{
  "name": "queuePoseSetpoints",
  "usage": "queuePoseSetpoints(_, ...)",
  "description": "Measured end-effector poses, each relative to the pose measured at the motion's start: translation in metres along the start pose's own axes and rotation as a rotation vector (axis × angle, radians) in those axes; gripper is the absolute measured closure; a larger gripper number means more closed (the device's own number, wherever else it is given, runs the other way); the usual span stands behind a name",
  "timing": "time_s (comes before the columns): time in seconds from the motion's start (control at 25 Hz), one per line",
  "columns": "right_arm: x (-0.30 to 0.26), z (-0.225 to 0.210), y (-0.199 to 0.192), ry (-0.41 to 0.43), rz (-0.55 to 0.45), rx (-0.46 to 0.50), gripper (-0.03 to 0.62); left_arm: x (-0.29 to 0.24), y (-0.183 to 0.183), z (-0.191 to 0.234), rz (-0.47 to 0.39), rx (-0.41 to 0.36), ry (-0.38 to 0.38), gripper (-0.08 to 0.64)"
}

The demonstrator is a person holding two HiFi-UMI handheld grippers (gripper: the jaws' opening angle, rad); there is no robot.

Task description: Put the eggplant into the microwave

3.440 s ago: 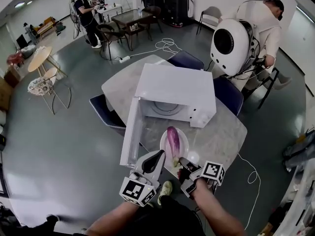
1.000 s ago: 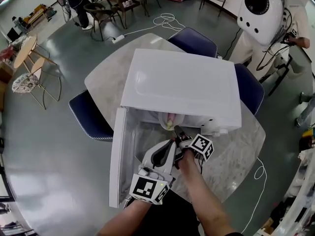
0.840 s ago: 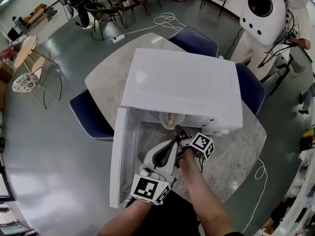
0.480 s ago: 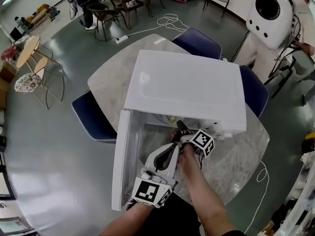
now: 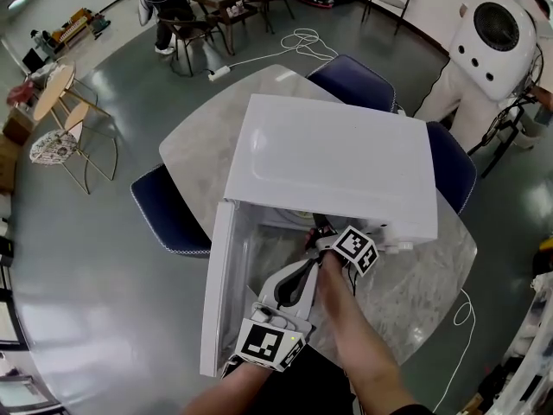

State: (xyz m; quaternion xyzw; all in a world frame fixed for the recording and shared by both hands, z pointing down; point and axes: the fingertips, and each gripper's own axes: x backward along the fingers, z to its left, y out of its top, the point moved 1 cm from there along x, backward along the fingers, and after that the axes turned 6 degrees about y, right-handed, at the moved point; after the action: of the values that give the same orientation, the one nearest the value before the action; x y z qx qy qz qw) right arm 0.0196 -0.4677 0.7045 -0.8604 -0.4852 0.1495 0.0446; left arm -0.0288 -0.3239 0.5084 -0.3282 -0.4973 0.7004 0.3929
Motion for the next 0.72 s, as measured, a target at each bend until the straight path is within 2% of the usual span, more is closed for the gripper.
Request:
queuePoseSetpoints(0.16,0.001,0.005,-0.001,-0.028,0.023,0.124,0.542,0.001,0.003,0.001,0.001,0.0,0.002,0.552)
queuePoseSetpoints(0.36,0.007,0.003,-0.001,-0.136,0.084,0.461,0.509,0.003,0.001,0.0,0.008,0.003,0.003,0.552)
queuePoseSetpoints(0.52,0.005,-0.002,-0.002,-0.211,0.149,0.682,0.479,0.002,-0.001,-0.002,0.011,0.003,0.002,0.552)
queuePoseSetpoints(0.64,0.011,0.0,0.003,-0.24,0.155,0.791,0.445,0.002,0.0,-0.005,0.014,0.001,0.0,0.552)
queuePoseSetpoints(0.72,0.016,0.006,0.004,-0.233,0.138,0.831,0.43,0.003,-0.001,-0.004,0.017,0.006,0.0,0.552)
